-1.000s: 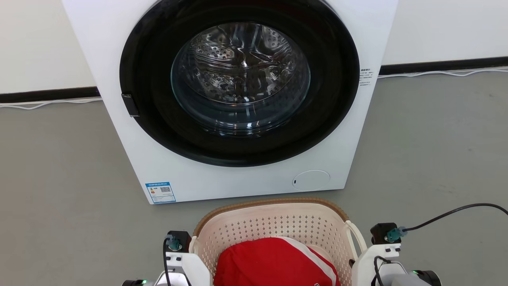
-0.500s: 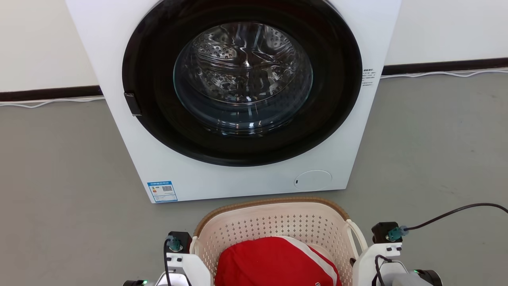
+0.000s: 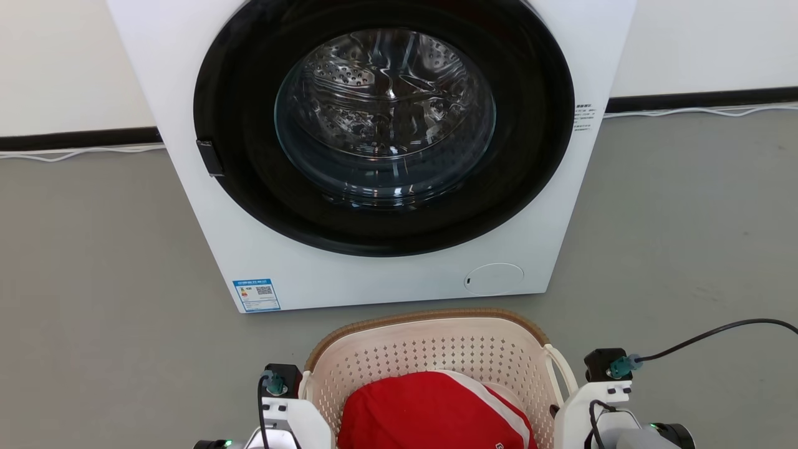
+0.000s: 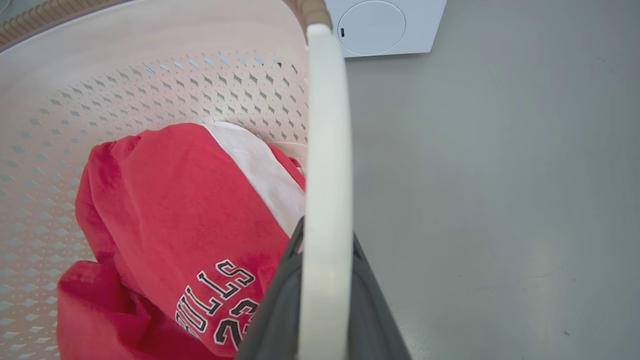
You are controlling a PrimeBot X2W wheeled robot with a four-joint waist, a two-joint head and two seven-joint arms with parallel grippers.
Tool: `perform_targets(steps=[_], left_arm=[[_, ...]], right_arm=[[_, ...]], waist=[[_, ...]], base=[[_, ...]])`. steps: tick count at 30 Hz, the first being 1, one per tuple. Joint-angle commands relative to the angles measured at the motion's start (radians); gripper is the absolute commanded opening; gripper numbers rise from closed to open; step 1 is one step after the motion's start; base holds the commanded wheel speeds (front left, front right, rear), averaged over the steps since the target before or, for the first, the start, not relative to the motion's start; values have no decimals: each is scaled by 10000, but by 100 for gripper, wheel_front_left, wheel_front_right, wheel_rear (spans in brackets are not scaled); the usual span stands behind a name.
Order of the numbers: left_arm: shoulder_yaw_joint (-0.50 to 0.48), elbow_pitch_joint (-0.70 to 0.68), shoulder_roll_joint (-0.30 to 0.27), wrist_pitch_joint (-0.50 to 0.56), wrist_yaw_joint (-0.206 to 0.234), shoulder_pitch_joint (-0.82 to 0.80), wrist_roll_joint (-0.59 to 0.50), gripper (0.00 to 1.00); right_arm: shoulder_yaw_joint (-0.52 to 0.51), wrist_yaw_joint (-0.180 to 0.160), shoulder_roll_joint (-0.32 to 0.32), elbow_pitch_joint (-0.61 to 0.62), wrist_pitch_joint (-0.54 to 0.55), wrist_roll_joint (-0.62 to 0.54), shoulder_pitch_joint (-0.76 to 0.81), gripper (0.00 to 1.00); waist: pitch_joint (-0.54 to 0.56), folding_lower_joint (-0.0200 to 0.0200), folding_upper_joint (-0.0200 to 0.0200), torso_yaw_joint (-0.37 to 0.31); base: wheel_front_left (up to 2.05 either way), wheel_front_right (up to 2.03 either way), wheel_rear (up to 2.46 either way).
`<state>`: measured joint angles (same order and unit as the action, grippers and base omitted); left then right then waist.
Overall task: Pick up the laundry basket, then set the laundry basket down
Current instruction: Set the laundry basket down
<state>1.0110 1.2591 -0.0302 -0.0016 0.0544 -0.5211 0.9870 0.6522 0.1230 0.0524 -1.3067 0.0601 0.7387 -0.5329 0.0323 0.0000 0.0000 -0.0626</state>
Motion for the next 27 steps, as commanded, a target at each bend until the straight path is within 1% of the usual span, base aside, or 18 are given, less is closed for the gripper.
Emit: perform_targets(steps=[1, 19, 27], left_arm=[[-68, -26, -200, -166, 27, -450, 55, 0], [286, 18, -200, -382, -49, -848, 198, 0], [347, 111, -200, -523, -113, -1261, 236, 0]], right_arm=[[137, 77, -22, 160, -223, -75, -72, 0], [504, 77, -22, 159, -624, 373, -422, 0], [685, 77, -22, 159, -1030, 623, -902, 0]], waist=[[-36, 0, 0, 1], [-668, 0, 0, 41], [-1327, 0, 0, 157]], base=[[0, 0, 0], [0, 0, 0], [0, 0, 0]])
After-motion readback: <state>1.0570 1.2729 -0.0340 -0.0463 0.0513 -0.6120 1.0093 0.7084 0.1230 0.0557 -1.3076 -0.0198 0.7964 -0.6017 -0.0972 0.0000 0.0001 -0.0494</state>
